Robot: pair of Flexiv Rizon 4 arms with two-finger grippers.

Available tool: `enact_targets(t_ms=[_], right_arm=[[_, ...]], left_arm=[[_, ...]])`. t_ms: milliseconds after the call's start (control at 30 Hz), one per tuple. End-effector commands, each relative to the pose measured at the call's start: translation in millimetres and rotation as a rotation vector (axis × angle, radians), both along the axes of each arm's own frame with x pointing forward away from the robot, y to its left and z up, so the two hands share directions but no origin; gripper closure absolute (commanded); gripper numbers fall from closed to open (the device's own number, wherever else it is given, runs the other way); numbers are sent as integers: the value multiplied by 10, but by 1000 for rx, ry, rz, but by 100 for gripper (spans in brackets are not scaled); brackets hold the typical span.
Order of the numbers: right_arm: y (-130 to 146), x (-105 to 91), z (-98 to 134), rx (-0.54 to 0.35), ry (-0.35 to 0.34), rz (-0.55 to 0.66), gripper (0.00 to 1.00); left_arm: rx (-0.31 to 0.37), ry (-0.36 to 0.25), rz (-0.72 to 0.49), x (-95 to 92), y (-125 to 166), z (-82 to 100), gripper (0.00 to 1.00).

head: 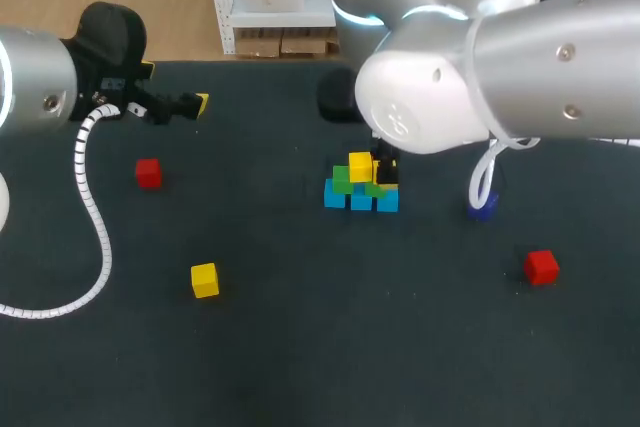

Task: Place the blue cubes, place green cubes on the blue cubes, place the yellow cubes on the green cubes, then place the red cubes on the yellow cubes, and place purple cube on the red cubes.

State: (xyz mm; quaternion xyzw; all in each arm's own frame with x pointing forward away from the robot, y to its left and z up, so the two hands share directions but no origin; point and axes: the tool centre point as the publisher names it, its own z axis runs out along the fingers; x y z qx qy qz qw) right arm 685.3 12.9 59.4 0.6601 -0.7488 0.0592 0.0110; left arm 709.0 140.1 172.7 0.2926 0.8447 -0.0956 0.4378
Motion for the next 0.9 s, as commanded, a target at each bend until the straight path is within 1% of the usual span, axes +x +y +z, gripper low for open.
enact_targets(t_ms=[33,900], right_arm=[[2,2,-1,5,-1,-1,0],[35,48,0,15,-6,-11,0]], left_arm=[[-4,0,-7,5,16,-3,0],[-4,0,-7,5,16,-3,0]])
